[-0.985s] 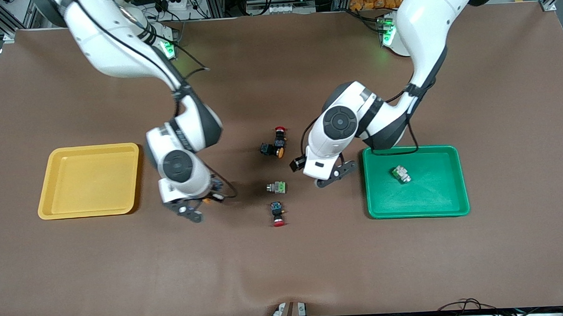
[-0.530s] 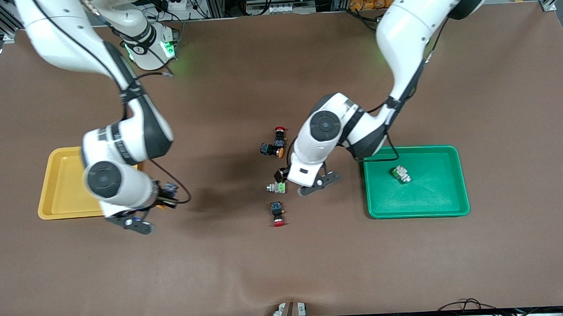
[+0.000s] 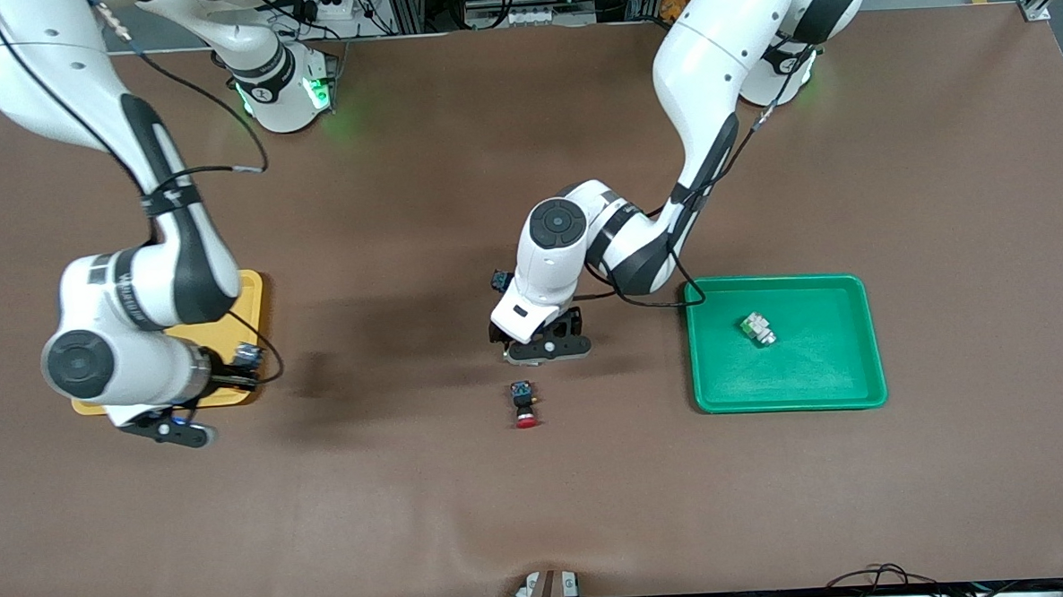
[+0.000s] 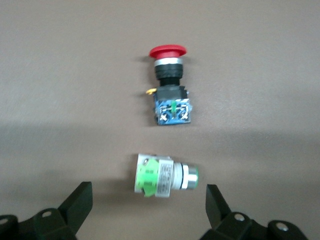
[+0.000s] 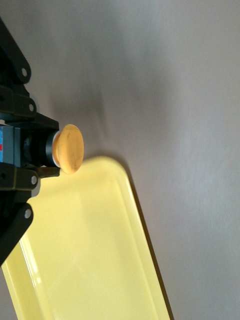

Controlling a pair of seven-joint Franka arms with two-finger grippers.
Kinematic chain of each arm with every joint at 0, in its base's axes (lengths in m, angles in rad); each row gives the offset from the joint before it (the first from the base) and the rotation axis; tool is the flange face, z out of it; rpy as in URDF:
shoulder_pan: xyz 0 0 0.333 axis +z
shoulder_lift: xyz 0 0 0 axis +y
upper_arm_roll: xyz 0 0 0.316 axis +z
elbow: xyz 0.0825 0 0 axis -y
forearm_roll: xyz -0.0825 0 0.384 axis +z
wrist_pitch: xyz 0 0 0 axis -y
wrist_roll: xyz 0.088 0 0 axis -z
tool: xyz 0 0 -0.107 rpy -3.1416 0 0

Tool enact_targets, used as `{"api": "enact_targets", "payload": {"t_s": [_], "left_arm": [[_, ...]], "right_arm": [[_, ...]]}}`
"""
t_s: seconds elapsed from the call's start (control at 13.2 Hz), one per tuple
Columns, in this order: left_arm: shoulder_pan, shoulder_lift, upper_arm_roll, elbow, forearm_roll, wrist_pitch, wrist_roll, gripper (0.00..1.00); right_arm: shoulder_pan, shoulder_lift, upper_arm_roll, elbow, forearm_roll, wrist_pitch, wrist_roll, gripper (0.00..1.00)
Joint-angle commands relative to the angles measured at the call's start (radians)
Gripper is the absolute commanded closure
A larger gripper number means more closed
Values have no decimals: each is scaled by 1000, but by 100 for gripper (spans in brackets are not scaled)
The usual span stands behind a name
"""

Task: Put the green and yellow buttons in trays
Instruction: 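Carry the orange button with the right gripper to the yellow tray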

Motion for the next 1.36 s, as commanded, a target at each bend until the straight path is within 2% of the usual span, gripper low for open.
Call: {"api": "enact_targets", "payload": {"t_s": [0.0,0.45,0.61,0.91,1.21,1.29], "left_arm": [[-6,45,14,39,-2,54,61,0],[-38,95,28,59,-2,89,56,0],[-39,105,30,64,-3,95,55,0],[-50,135,36,64,-3,155,44,0],[-65,138,47,59,-2,164,42,0],[-70,140,59,59,-2,164,39,8]], "right_arm": [[-114,-62,24,-111,-4,5,-137,100],[-342,-38,21,-131,-7,17,-487,100],[-407,11,21,-131,-5,61,-581,100],[-427,95,21,-129,-7,112,-638,100],[-429,106,21,-125,-5,117,-649,100],[-429,108,21,-123,-5,118,-649,100]]}}
